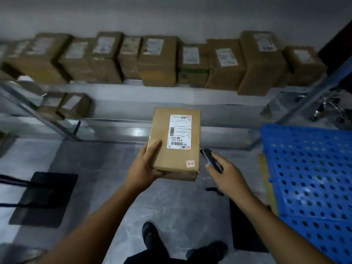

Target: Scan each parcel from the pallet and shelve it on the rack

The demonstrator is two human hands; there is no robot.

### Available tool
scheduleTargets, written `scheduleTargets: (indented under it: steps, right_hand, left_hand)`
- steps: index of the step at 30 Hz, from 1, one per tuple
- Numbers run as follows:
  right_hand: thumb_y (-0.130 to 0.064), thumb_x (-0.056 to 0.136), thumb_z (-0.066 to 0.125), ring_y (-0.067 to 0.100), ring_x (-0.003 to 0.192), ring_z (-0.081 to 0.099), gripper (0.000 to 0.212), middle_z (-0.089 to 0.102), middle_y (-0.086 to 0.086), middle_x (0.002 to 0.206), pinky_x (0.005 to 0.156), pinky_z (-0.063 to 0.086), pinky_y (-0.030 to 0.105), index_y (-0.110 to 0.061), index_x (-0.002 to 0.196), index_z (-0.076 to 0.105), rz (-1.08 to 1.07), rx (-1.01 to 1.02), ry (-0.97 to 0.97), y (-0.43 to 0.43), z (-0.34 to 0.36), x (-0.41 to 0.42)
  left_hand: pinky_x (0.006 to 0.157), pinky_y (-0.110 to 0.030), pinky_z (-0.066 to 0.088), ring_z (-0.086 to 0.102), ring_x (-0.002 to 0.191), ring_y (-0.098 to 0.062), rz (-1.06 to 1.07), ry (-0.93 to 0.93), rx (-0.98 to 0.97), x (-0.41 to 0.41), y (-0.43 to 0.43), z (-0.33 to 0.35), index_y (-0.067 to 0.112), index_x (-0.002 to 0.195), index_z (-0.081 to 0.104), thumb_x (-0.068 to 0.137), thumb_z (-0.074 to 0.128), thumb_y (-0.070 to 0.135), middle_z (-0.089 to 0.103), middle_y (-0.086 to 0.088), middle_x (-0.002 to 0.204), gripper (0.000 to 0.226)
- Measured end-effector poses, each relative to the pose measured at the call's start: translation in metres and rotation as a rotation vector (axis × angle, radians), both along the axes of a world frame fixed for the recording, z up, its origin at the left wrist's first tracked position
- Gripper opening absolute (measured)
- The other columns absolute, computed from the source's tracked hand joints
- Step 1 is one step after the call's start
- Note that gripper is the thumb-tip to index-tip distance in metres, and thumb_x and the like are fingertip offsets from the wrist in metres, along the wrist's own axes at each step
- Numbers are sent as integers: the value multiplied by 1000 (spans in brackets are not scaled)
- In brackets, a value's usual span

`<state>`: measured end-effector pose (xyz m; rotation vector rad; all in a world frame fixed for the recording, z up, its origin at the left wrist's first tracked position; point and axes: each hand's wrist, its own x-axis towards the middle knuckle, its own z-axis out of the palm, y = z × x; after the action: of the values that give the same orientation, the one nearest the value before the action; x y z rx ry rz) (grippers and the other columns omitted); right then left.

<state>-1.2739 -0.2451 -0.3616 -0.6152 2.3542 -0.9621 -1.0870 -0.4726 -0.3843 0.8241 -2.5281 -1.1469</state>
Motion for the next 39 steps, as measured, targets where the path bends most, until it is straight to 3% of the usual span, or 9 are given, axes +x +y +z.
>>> scheduleTargets:
  steps: [10, 13, 17, 22, 28, 30, 32, 35, 39]
  right_hand:
    - [-54, 91, 60, 12, 115, 61, 52, 64, -8, 133, 86, 42, 23, -43, 141, 52, 241, 40, -97, -188, -22, 123]
    - [-53, 90, 61, 12, 107, 62, 51, 66, -7, 128, 81, 40, 23, -44, 139, 53, 283, 87, -113, -228, -30, 141]
    - [-58, 88, 59, 14, 113, 62, 54, 65, -8, 130, 85, 43, 25, -45, 140, 51, 353, 151, -117, -283, -46, 137]
    - [-68, 83, 51, 3, 86, 59, 63, 67, -12, 119, 75, 49, 26, -48, 142, 44, 423, 186, -114, -367, -78, 116]
    - [-52, 93, 54, 4, 80, 63, 49, 70, -9, 108, 61, 43, 17, -47, 141, 48, 477, 219, -165, -475, -96, 90]
    - [-51, 93, 53, 7, 88, 66, 47, 70, -9, 108, 66, 43, 19, -45, 140, 51, 491, 211, -181, -513, -100, 80]
    - [-49, 94, 54, 13, 104, 64, 47, 68, -6, 122, 76, 43, 21, -40, 140, 52, 517, 228, -177, -548, -107, 70]
    - [-44, 95, 56, 13, 112, 60, 49, 63, -4, 134, 78, 39, 18, -34, 143, 52, 548, 274, -155, -590, -123, 60]
    - [-47, 96, 56, 20, 123, 56, 52, 60, -1, 138, 90, 39, 24, -30, 145, 51, 526, 292, -149, -630, -167, 53]
  left_hand:
    - [109, -28, 40, 35, 140, -7, 299, -1, 73, 173, -118, -17, 41, 158, 27, 73, 92, 33, 22, 12, 165, 107]
    - [106, -19, 37, 33, 136, 3, 333, -29, 85, 198, -149, -27, 42, 157, 28, 74, 92, 30, 23, 15, 163, 106]
    - [103, -26, 42, 35, 132, 2, 356, -83, 97, 207, -199, -44, 47, 155, 28, 71, 92, 29, 23, 18, 163, 108]
    - [103, -31, 44, 37, 134, -2, 365, -108, 108, 196, -278, -71, 43, 157, 28, 69, 93, 33, 22, 16, 164, 110]
    - [102, -33, 44, 43, 134, -13, 396, -184, 123, 172, -376, -85, 45, 156, 28, 69, 92, 36, 30, 9, 161, 108]
    - [101, -32, 44, 45, 128, -8, 397, -177, 124, 164, -415, -88, 44, 156, 30, 68, 92, 37, 37, 5, 155, 108]
    - [101, -35, 45, 47, 130, -17, 385, -195, 120, 157, -451, -93, 46, 156, 30, 69, 92, 41, 39, 2, 155, 107]
    - [105, -41, 45, 48, 134, -28, 355, -246, 129, 151, -493, -109, 50, 154, 27, 69, 90, 51, 37, -1, 157, 106]
    - [108, -43, 46, 46, 136, -25, 271, -229, 138, 139, -551, -156, 48, 156, 26, 69, 89, 53, 35, 1, 159, 107]
